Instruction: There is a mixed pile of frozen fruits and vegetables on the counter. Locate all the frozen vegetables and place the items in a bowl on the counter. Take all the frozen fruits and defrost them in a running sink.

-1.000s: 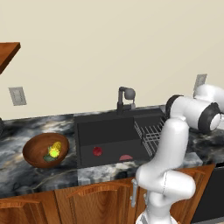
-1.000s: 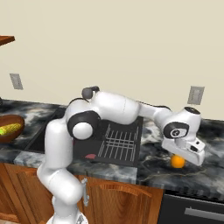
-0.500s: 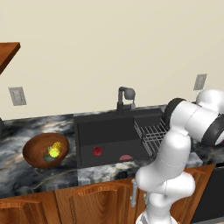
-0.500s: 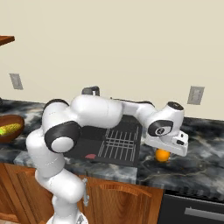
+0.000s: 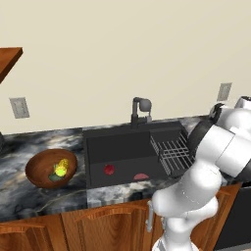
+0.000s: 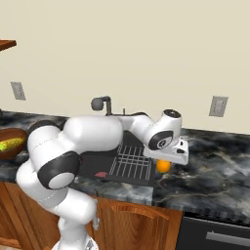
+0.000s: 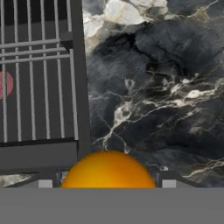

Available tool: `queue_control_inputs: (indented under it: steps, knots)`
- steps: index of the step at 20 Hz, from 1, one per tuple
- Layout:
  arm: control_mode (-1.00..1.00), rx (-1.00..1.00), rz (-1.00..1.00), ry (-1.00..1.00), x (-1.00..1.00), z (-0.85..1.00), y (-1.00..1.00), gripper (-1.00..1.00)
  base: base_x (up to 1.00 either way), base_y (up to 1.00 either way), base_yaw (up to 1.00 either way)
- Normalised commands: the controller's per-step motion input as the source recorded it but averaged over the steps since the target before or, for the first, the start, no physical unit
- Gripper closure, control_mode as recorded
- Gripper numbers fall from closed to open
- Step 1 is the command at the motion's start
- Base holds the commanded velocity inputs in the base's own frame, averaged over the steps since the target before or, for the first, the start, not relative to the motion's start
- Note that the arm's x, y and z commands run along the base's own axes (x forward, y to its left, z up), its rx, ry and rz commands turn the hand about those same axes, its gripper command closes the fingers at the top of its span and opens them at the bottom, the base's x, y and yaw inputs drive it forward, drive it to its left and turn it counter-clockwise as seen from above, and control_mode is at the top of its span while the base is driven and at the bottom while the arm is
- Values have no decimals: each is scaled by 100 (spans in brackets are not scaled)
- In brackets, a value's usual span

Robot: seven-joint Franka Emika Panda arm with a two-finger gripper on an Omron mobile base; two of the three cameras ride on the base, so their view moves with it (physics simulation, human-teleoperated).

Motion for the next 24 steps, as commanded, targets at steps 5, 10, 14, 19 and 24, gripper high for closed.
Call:
queue_control_inputs:
  steps: [5, 10, 14, 19, 24]
  knots:
    - [-100, -8, 0, 0, 44, 18, 56, 100, 0, 0, 0]
    - [-100, -4, -13, -1, 18, 4, 65, 100, 0, 0, 0]
    - [-100, -3, -14, -8, 6, 0, 84, 100, 0, 0, 0]
    - [-100, -4, -13, -7, 7, 0, 86, 100, 0, 0, 0]
    - [-100, -4, -13, -3, 15, 0, 86, 100, 0, 0, 0]
